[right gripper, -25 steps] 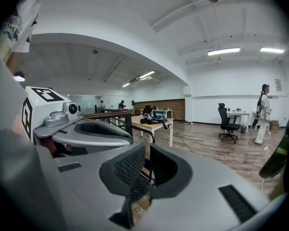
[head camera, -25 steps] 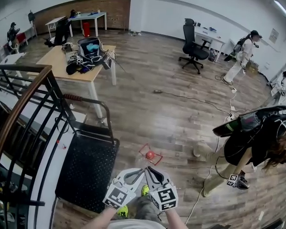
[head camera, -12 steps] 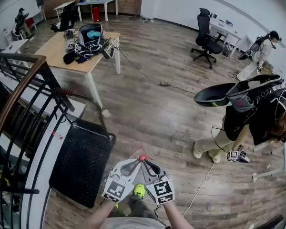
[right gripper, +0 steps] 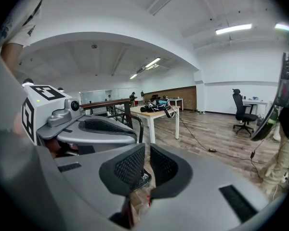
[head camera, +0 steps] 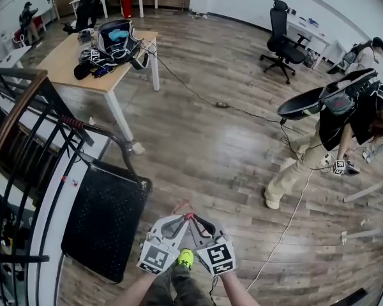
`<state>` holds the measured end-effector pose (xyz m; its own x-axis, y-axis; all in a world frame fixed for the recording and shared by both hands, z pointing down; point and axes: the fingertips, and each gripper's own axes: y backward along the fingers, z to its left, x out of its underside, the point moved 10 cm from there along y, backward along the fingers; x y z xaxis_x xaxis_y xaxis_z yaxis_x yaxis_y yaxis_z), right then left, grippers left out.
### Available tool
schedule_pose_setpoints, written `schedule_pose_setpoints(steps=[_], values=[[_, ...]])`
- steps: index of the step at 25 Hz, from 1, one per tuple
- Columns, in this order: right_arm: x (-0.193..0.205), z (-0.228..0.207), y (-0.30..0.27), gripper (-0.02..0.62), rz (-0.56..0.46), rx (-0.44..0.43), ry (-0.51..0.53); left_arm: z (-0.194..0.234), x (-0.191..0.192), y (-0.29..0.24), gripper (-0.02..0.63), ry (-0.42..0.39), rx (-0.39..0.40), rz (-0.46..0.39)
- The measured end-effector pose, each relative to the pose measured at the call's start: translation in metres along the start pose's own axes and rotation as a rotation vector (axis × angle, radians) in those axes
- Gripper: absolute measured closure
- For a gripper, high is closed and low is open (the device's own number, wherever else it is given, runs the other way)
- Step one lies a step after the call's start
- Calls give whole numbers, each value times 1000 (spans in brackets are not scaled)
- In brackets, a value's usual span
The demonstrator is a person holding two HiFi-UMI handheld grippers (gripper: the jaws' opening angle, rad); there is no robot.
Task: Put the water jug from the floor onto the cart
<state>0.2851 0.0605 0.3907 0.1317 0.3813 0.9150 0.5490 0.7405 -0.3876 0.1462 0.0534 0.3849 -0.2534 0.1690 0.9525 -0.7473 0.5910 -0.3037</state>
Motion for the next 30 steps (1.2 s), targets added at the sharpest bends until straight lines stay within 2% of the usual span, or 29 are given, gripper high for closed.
schedule_pose_setpoints(steps=[5,8,11,14,21,30], values=[[42,-24,-39,572,27,18,0,18,51,-33,566,-11,18,49],[70,-32,-64,566,37,22,-8,29,92,-50,520,18,16,90],[101,-39,-90,544,72,14,4,42,131,-63,505,43,4,114],[128,-51,-109,488,103,4,0,51,158,-79,488,54,-9,130],[174,-72,-151,485,163,21,45,68,216,-116,476,74,0,163],[242,-104,-200,459,291,-20,84,78,293,-163,445,109,9,263]])
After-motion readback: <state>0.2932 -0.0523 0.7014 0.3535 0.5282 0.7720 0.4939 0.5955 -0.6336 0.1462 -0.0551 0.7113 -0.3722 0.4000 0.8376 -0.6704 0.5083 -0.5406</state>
